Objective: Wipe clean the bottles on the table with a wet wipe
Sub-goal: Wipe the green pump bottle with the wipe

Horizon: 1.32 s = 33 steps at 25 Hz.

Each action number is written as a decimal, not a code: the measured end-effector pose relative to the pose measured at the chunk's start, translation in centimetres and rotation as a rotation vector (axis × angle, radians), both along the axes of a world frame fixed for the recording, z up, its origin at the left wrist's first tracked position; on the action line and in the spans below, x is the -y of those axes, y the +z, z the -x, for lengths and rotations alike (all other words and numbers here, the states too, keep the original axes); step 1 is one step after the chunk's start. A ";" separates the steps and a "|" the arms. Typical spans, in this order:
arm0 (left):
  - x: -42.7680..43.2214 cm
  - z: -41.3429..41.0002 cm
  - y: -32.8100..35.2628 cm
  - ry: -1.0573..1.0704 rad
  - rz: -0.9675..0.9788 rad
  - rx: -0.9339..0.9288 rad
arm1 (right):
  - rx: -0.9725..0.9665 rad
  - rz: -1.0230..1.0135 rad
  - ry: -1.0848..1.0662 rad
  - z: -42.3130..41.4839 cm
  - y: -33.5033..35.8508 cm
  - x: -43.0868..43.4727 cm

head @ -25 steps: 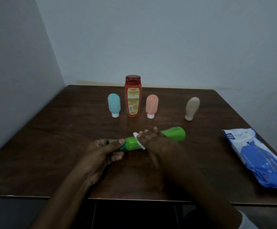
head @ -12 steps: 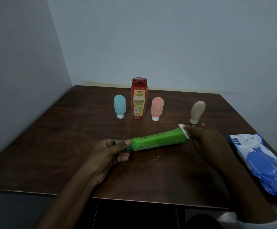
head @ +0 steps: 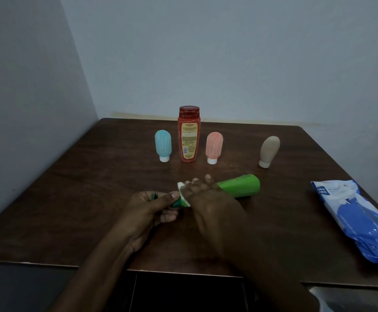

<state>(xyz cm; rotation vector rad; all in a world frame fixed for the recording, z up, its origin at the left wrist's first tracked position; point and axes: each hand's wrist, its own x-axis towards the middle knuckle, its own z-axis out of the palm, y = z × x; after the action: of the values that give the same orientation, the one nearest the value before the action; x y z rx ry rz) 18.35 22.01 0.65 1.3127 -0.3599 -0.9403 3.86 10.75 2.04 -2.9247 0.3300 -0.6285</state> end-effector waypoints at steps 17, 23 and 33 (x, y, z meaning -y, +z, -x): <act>-0.2 1.2 -0.4 0.050 0.079 0.038 | -0.059 -0.124 -0.370 5.9 1.0 9.0; -1.2 1.9 0.9 0.057 0.128 0.293 | 0.095 -0.156 -0.303 5.3 1.1 8.4; -1.6 1.5 2.2 0.040 0.089 0.976 | 0.171 -0.188 -0.286 5.5 2.0 7.5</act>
<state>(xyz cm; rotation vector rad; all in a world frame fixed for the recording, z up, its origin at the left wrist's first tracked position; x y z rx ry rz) 16.86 23.62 2.84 1.6187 -1.0988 -0.1778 -1.66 3.20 4.01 -2.6438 0.7513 -0.8295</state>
